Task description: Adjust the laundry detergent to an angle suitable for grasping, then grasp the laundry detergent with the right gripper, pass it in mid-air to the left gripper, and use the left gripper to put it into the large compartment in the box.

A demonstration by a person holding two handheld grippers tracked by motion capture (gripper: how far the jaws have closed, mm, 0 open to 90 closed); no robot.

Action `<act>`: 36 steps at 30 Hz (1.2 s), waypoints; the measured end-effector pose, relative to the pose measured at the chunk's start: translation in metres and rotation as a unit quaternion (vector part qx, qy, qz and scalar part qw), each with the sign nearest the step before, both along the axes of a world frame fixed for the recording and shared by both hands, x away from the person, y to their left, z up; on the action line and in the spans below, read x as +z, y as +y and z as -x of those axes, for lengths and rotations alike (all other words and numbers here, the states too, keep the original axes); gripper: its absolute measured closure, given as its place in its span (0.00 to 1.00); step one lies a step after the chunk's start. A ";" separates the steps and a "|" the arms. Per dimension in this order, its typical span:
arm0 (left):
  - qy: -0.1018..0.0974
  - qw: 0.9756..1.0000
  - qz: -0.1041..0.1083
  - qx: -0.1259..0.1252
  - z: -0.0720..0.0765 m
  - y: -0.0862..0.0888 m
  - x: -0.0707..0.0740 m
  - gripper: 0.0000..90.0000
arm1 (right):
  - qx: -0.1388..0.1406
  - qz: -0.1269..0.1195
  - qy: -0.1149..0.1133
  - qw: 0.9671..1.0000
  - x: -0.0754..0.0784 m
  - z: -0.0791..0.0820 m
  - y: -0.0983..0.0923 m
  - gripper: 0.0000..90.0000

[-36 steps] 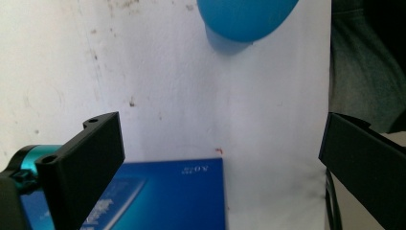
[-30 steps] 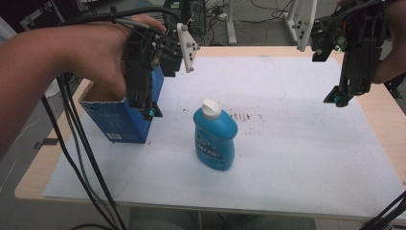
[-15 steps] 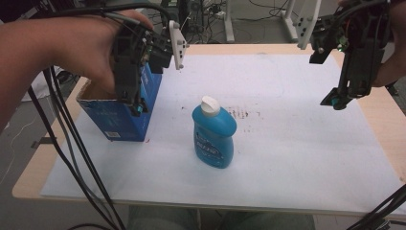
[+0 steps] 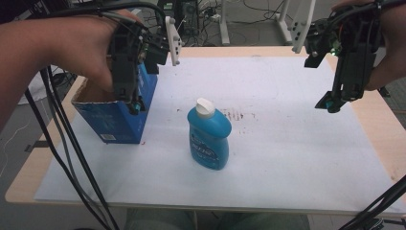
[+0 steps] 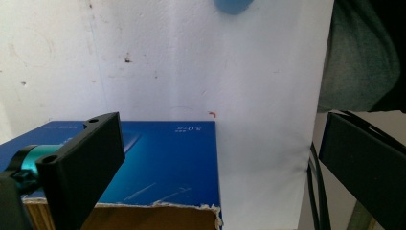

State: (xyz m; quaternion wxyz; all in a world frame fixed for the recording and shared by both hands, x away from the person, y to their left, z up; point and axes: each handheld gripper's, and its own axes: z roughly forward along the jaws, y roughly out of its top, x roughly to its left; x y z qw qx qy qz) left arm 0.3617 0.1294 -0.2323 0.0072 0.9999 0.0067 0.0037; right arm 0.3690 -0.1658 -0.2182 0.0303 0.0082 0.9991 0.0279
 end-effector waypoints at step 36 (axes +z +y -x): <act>0.011 1.000 0.004 0.012 -0.015 -0.005 -0.006 0.02 | -0.023 -0.028 -0.003 0.999 -0.007 -0.004 -0.007 0.02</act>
